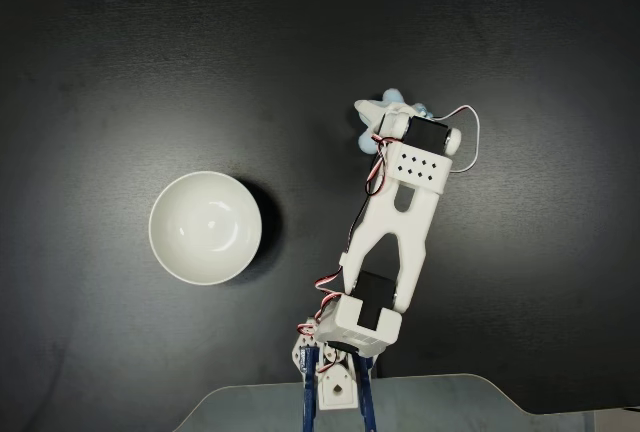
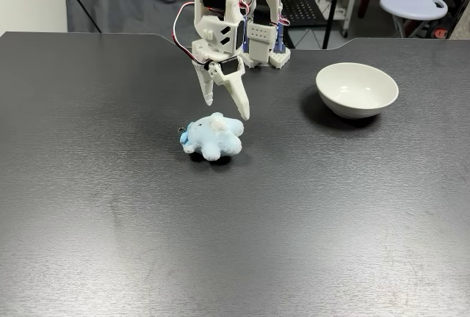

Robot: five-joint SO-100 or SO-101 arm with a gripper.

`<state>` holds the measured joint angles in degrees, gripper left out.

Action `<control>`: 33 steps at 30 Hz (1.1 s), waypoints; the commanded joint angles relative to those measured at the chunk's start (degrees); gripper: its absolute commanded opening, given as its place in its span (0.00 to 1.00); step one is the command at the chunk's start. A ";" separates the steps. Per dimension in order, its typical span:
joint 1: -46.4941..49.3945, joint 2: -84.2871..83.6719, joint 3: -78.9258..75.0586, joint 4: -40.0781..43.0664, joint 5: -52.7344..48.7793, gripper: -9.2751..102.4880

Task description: Grasp a skyblue doll and put it in the white bowl.

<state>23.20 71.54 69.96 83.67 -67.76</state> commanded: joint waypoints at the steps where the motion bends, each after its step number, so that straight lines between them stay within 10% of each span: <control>1: 0.44 1.32 -2.64 -0.26 0.18 0.55; 33: 2.72 -4.39 -2.46 -9.67 0.35 0.55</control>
<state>27.16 65.83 69.96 74.44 -67.85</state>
